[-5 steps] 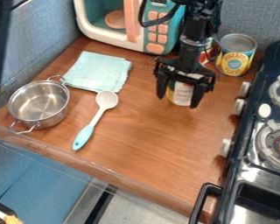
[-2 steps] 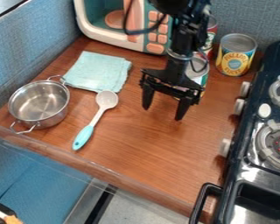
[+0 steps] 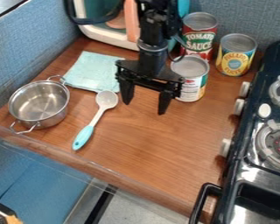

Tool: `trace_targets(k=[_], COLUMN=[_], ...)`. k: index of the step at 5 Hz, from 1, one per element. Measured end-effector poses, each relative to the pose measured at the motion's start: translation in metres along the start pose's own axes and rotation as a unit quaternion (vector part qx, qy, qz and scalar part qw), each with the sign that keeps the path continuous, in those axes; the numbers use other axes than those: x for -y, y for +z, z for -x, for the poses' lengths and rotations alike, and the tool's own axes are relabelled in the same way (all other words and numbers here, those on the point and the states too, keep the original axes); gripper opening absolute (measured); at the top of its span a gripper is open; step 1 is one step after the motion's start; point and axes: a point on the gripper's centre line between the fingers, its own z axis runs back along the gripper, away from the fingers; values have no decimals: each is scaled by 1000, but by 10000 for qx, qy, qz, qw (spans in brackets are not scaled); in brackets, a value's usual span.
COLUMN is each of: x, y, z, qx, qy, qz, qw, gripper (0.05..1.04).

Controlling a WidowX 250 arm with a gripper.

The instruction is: Move the can into upper side

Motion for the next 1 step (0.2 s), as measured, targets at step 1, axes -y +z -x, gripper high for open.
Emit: trace_targets(k=[1], x=[-11], y=[1], z=[5], qx=[83], qy=[40], qz=[103], qw=[9999], gripper=[999])
